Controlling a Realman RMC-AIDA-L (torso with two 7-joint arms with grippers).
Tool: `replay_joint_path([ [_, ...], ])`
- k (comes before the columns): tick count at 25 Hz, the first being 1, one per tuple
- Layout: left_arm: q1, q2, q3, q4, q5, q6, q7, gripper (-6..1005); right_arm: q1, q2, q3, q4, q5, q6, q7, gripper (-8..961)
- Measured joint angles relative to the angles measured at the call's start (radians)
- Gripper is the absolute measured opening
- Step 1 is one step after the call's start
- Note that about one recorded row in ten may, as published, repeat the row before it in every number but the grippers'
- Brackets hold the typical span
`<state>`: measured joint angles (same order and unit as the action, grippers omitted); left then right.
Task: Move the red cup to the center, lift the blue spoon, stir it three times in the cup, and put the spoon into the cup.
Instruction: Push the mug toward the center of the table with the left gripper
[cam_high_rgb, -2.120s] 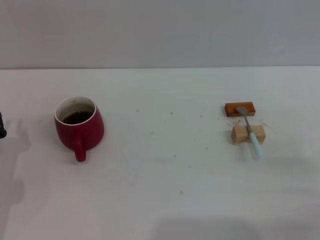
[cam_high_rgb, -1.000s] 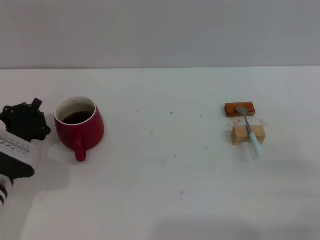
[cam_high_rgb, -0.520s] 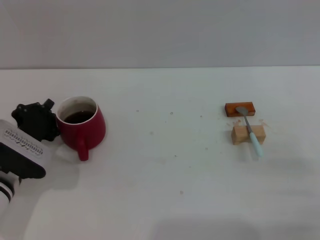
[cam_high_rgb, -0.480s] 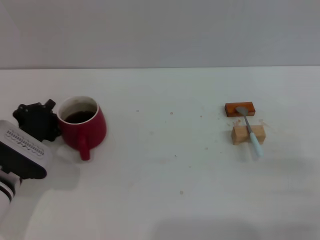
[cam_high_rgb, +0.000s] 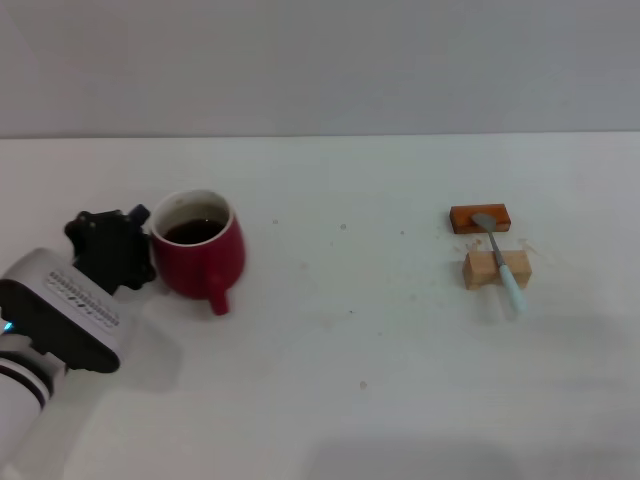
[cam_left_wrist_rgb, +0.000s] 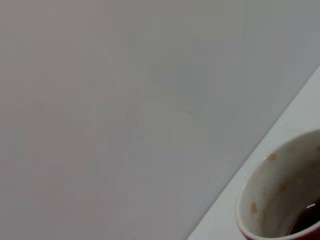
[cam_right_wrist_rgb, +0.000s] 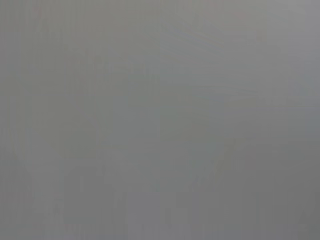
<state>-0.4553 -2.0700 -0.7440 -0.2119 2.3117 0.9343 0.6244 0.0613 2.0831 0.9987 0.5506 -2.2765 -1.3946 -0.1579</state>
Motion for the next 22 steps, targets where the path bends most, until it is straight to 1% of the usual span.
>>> replay_joint_path([
  [4,-0.006,-0.002,0.037,-0.009,0.000,0.003,0.000,50,-0.004,0.000,0.000,0.000,-0.001,-0.011,0.000,776],
  [8,-0.008,-0.003,0.045,-0.014,0.000,0.003,0.000,55,-0.008,0.000,0.000,-0.002,-0.004,-0.022,0.000,776],
  [12,-0.010,-0.004,0.072,-0.041,0.001,0.004,0.000,60,-0.008,0.000,0.000,-0.002,-0.005,-0.023,0.000,776],
  [18,-0.014,-0.005,0.134,-0.067,0.002,0.005,0.000,67,-0.008,0.000,0.000,-0.002,-0.005,-0.025,-0.002,775],
  [22,-0.014,-0.005,0.150,-0.078,0.002,0.004,0.000,72,-0.008,0.000,0.000,-0.004,-0.005,-0.031,-0.002,775],
])
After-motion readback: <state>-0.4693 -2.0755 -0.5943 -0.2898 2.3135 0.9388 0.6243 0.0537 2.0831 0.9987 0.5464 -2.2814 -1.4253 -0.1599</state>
